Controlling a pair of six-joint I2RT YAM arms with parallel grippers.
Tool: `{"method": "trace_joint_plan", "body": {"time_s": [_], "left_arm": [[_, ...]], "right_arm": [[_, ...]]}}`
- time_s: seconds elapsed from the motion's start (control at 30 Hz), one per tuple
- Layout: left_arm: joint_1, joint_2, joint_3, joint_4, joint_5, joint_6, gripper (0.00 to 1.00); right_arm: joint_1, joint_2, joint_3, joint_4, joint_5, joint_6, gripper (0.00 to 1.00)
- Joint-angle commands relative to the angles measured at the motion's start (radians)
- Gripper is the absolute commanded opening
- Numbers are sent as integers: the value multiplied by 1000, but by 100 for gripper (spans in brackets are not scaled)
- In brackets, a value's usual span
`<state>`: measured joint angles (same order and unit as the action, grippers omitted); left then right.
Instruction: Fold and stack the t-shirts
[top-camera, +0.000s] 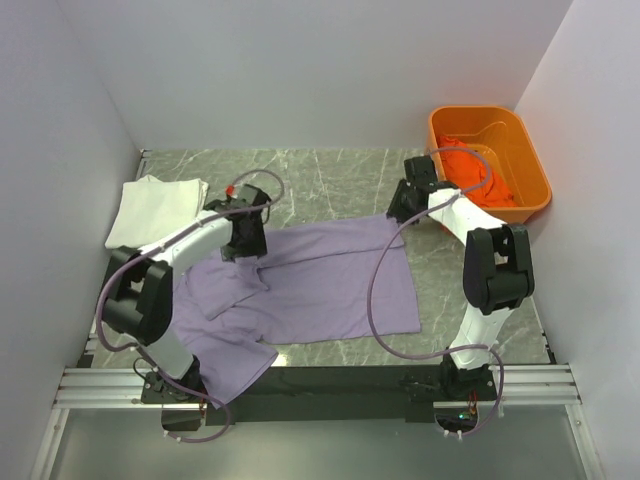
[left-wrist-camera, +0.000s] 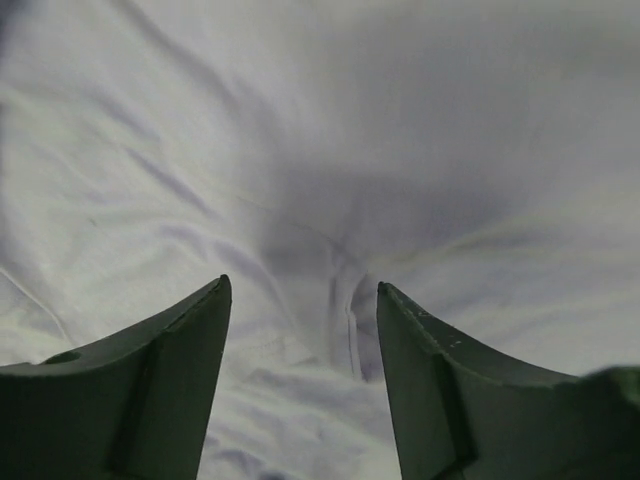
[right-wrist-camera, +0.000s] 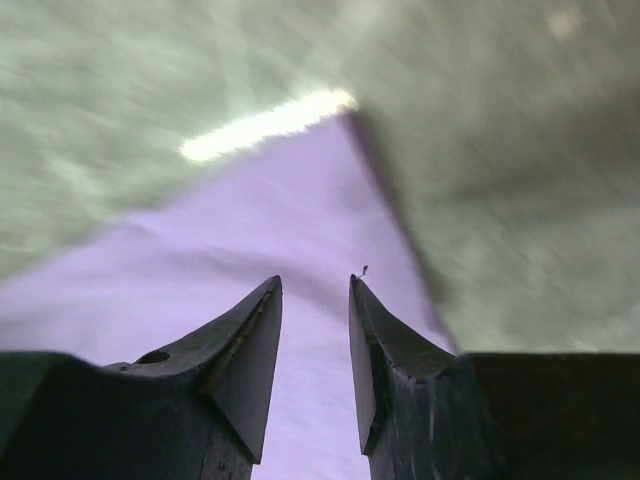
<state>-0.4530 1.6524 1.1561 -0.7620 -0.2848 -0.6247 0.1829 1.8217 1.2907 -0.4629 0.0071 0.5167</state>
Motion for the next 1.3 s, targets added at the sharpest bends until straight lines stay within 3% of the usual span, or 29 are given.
{"method": "trace_joint_plan", "body": {"time_s": [0.0,0.2,0.6,0.8,1.03,1.27], "left_arm": [[54,-63,57,75,13,-26,65],[149,-2,48,161,99,-46,55],[293,102,-21,171,124,-78,49],[338,161,-36,165,142,-78,50],[338,221,42,152,156,-72,52],[338,251,119,147,191,-73,57]], "right_arm": [[6,14,87,118,-100,29,40],[53,123,173,132,-179,66,40],[70,254,210,33,-65,92,40],[66,303,249,-26,28,83,42],[61,401,412,-100,56,95,42],[55,418,443,-96,83,126,42]]}}
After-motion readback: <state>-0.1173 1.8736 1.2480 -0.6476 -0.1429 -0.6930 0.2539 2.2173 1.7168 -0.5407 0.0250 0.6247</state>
